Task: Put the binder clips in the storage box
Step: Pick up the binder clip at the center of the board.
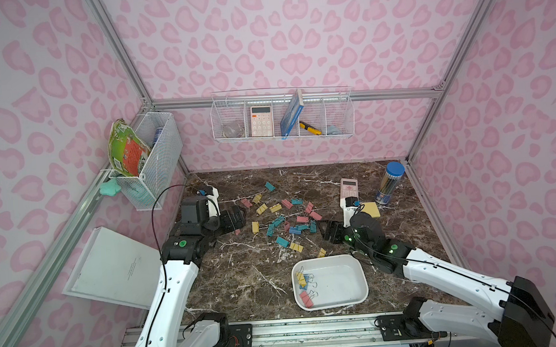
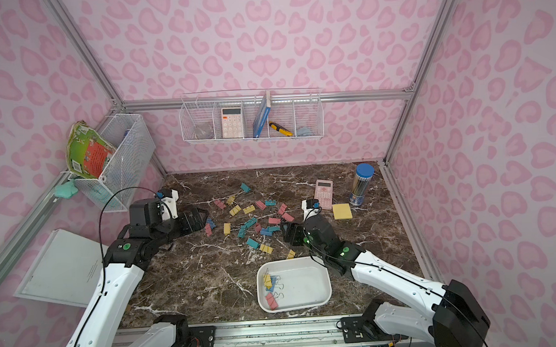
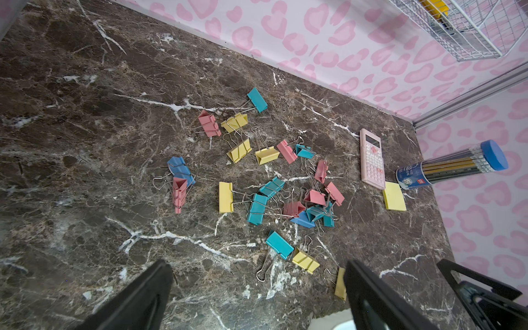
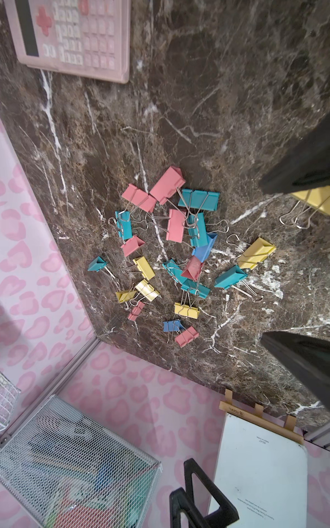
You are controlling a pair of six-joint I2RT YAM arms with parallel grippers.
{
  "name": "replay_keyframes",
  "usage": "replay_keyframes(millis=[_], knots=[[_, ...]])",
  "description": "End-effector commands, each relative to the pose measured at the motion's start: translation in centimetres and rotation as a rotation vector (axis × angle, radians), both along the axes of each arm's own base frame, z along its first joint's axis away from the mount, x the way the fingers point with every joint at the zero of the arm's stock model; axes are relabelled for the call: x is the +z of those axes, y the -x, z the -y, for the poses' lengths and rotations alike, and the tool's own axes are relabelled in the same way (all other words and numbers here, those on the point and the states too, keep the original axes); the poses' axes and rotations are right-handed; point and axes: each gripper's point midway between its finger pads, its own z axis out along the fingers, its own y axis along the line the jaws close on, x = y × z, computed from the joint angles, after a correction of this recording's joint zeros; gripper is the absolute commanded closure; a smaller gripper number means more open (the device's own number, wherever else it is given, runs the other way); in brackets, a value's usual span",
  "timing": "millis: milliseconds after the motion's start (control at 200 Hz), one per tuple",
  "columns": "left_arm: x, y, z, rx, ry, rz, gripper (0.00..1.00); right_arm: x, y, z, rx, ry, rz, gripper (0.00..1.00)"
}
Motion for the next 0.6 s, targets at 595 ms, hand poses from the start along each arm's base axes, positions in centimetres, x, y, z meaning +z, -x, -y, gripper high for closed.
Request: replay_keyframes(millis=[595], knots=[[0.3, -0.2, 1.0, -0.047, 0.038, -0.001, 0.01, -5.8, -1.8, -6.9, 0.278, 0.048, -0.178, 0.27]])
